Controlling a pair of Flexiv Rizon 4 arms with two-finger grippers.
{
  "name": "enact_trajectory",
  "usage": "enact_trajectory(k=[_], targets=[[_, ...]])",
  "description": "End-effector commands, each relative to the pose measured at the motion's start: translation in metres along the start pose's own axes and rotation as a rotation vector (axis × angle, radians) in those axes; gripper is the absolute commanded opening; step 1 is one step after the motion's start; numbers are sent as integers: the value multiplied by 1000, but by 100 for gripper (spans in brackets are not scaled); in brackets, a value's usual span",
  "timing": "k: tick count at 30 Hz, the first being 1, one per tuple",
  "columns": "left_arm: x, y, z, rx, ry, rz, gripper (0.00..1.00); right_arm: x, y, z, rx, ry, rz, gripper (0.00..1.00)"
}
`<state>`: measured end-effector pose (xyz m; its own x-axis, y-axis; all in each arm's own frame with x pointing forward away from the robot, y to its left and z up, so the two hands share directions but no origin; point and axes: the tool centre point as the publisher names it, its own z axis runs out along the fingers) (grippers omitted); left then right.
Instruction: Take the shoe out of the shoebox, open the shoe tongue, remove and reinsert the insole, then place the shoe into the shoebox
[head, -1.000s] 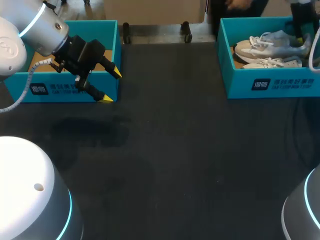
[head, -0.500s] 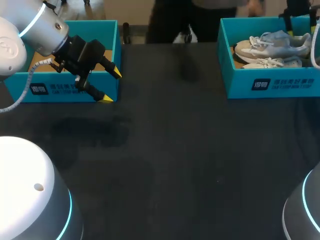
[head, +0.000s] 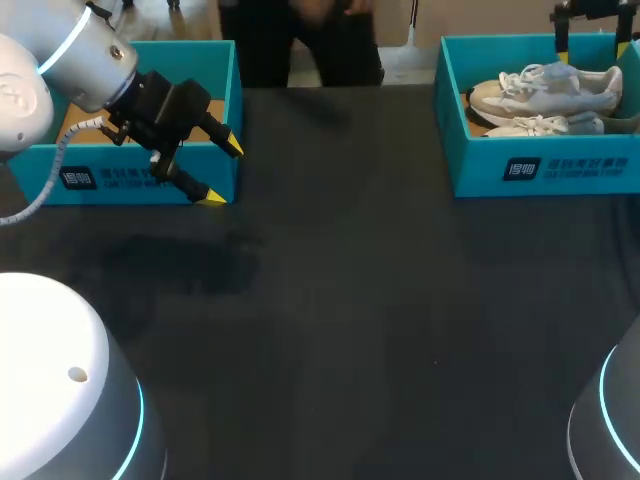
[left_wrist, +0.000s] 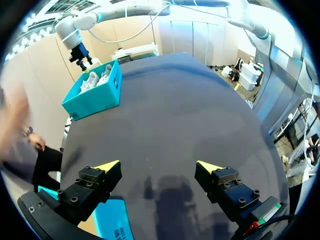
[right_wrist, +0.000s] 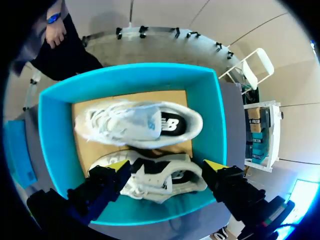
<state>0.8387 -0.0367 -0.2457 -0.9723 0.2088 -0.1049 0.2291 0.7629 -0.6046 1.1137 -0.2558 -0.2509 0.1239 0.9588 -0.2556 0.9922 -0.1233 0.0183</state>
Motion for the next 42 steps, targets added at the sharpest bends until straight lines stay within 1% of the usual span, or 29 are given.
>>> enact_trajectory(k=[1, 10, 11, 14, 15, 17, 19, 20, 22, 23, 25, 26, 30, 33, 35, 39, 42], targets=[[1, -1, -1, -5, -1, 1, 100, 1, -32, -17, -116, 7, -16, 100], [1, -1, -1, -5, -1, 1, 100, 1, -32, -17, -116, 7, -16, 100], [-3, -3, -1, -9, -50, -71, 100, 1, -32, -17, -116, 7, -16, 100], [-17, -9, -8, -63, -69, -348, 100, 1, -32, -17, -116, 7, -16, 100], [-21, -11, -11, -93, -111, -424, 100, 1, -32, -17, -116, 7, -16, 100], [-25, -11, -15, -122, -123, -528, 100, 1, -32, -17, -116, 7, -16, 100], [-28, -13, -19, -176, -160, -631, 100, 0, -38, -15, -96, 16, -29, 100], [-30, -13, -20, -178, -187, -660, 100, -1, -40, -14, -90, 24, -40, 100], [-29, -14, -23, -218, -219, -714, 100, -1, -44, -13, -69, 28, -70, 100], [-28, -14, -24, -220, -228, -736, 100, -1, -46, -13, -63, 26, -83, 100], [-28, -14, -25, -278, -261, -851, 100, 0, -51, -13, -46, 25, -120, 100], [-28, -14, -25, -269, -286, -850, 100, 1, -53, -13, -41, 28, -129, 100], [-27, -14, -26, -329, -353, -1105, 100, 3, -66, -12, -15, 50, -171, 100], [-30, -9, -27, -340, -391, -1283, 100, 3, -79, -12, -3, 66, -181, 100], [-31, -7, -30, -339, -424, -1354, 100, 2, -89, -14, 2, 87, -173, 100], [-33, -2, -34, -342, -453, -1485, 100, 0, -107, -18, 10, 119, -164, 100], [-37, 4, -39, -328, -474, -1576, 100, 3, -116, -20, 9, 137, -175, 100]])
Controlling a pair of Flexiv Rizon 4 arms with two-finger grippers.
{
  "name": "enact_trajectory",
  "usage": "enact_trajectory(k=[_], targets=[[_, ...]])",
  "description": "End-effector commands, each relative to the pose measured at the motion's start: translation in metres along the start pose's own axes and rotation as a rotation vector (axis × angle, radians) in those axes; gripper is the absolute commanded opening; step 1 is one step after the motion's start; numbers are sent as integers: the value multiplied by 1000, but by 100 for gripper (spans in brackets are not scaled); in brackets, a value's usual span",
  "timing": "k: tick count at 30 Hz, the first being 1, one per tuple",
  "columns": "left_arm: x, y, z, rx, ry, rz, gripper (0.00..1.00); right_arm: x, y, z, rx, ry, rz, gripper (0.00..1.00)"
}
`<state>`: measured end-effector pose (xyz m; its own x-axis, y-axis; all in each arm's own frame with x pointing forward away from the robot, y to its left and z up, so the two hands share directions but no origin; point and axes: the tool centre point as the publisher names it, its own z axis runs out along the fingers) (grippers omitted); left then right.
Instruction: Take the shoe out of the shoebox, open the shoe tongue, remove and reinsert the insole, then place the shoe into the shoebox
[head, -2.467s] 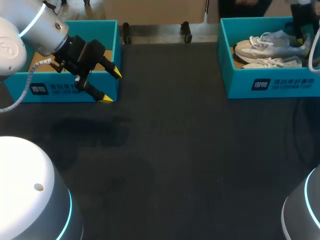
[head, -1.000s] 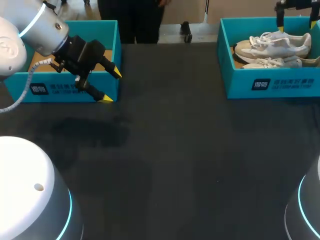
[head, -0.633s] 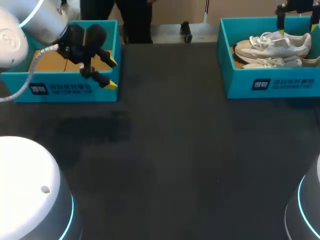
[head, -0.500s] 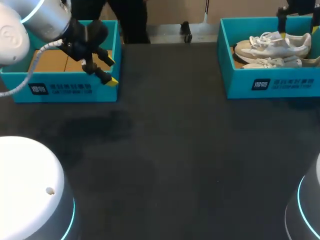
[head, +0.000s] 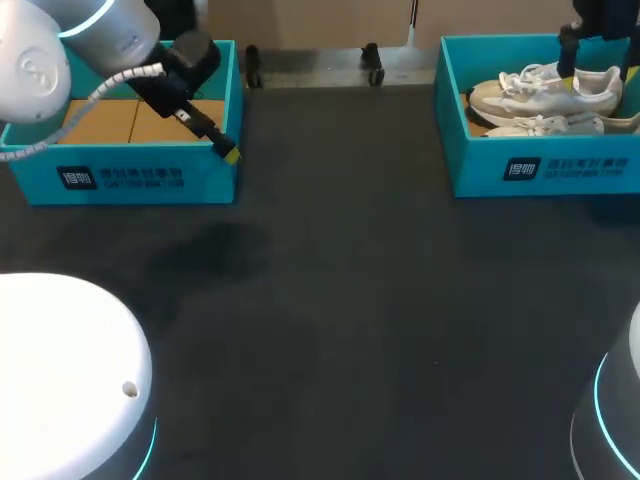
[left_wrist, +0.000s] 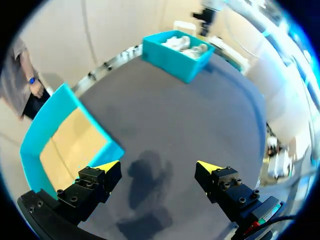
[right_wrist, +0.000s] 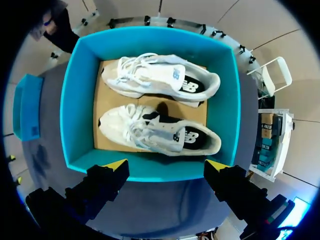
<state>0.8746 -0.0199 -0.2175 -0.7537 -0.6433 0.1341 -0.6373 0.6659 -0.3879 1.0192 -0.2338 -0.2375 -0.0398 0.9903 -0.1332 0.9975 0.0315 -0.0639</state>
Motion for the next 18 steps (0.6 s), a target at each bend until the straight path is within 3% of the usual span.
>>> enact_trajectory(k=[1, 7, 12, 18], targets=[[-6, -1, -4, -120, -174, -707, 100, 3, -23, -1, -50, 17, -26, 100], [-24, 7, 1, -136, -186, -924, 100, 12, -40, 8, -130, 0, -67, 100], [-35, 10, 2, -126, -222, -1026, 100, 15, -57, 14, -149, 5, -61, 100], [-50, 14, 11, -168, -301, -1171, 100, 20, -71, 22, -149, 19, -31, 100]])
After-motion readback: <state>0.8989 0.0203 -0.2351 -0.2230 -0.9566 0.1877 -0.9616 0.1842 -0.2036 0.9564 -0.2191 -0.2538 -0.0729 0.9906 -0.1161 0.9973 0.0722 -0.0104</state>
